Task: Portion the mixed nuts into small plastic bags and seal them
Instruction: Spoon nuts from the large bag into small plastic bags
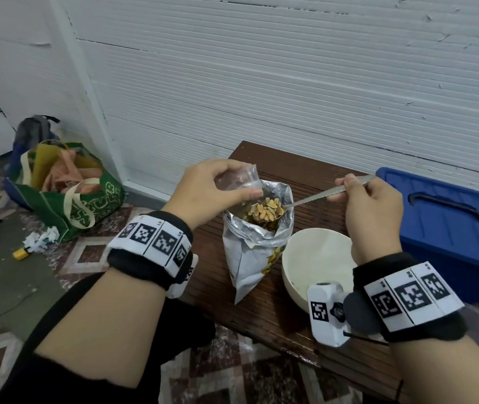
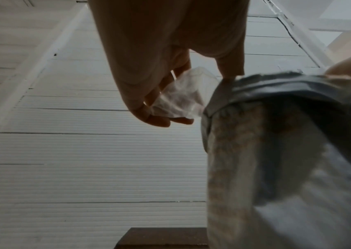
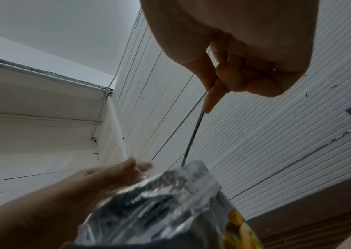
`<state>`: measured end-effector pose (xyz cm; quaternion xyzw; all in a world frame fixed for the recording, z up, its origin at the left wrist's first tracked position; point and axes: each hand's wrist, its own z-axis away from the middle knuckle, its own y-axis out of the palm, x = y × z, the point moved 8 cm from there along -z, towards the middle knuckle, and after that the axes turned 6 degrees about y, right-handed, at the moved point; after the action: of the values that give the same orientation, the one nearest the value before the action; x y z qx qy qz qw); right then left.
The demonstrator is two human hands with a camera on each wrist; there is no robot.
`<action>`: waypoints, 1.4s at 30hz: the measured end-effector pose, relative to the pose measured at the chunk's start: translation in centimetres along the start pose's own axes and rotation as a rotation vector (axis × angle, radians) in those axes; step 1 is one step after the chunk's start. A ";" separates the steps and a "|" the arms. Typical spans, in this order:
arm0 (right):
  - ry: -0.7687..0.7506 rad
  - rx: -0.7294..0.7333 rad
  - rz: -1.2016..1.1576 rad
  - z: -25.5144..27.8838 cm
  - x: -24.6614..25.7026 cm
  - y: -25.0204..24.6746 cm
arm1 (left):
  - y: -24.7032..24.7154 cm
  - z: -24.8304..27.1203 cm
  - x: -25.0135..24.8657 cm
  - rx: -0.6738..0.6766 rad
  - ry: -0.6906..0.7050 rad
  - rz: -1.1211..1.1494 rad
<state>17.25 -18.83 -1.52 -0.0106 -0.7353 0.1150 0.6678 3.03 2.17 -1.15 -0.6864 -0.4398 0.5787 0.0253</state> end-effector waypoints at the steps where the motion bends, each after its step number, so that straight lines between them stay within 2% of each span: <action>1: -0.003 -0.008 0.001 -0.1 0.2 -0.2 | -0.2 0.0 0.1 0.012 -0.003 -0.001; 7: 0.008 -0.040 -0.034 -1.5 1.6 -1.3 | 0.0 -0.2 0.3 0.127 0.009 -0.058; 14: 0.003 -0.005 -0.025 -1.8 2.4 -0.7 | 1.4 -0.3 0.1 0.159 0.017 -0.071; 31: -0.038 0.178 -0.025 -1.6 2.8 2.8 | 2.3 -0.5 -0.7 0.088 0.048 -0.036; 37: -0.199 0.339 -0.162 -0.1 4.9 3.5 | 2.5 -0.4 -0.6 0.041 0.026 -0.003; 42: -0.405 0.283 -0.187 0.2 7.2 1.6 | 1.0 -0.6 0.0 -0.041 -0.028 0.052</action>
<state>16.05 -16.08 5.28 0.1742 -0.8283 0.1543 0.5096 4.09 1.84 -1.53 -0.6899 -0.4339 0.5794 -0.0099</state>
